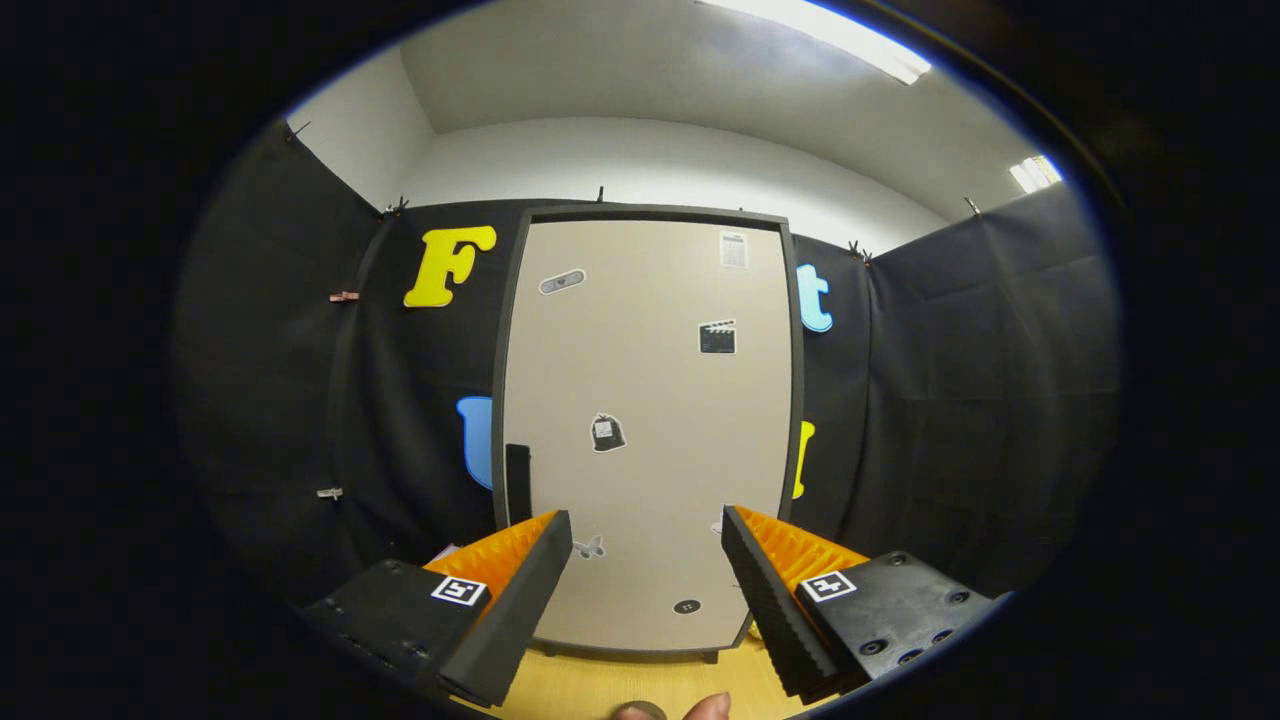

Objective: Open the shoe cabinet door, grab the shoes and put them into the shoe cabinet, then close the shoe cabinet door.

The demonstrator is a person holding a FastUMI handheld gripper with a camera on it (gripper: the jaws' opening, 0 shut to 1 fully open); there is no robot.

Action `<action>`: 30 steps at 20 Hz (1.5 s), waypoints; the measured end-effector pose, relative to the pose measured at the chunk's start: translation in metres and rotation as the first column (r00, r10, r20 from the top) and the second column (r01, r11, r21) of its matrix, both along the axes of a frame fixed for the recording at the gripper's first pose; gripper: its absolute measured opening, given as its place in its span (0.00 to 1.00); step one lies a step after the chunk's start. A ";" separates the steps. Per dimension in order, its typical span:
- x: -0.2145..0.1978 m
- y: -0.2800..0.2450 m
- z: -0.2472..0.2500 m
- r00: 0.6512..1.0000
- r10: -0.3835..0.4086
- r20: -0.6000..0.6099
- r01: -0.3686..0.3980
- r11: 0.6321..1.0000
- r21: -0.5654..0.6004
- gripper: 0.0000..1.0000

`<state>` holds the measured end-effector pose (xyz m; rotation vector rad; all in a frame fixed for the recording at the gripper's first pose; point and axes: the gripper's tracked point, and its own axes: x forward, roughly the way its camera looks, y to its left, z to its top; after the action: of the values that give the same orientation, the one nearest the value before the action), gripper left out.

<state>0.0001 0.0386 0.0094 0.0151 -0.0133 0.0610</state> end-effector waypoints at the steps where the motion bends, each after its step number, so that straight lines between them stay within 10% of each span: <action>1: 0.004 0.010 -0.001 1.000 0.019 -0.006 -0.019 1.000 0.005 0.97; 9: 0.048 0.084 -0.016 0.992 0.115 -0.041 -0.114 0.993 0.043 0.98; 21: 0.165 0.135 -0.072 0.993 0.055 -0.105 -0.048 0.996 0.068 0.98; 30: 0.207 0.152 -0.104 0.990 0.003 -0.143 0.006 0.998 0.062 0.52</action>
<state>0.2070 0.1910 -0.0951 0.0815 0.1278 0.0577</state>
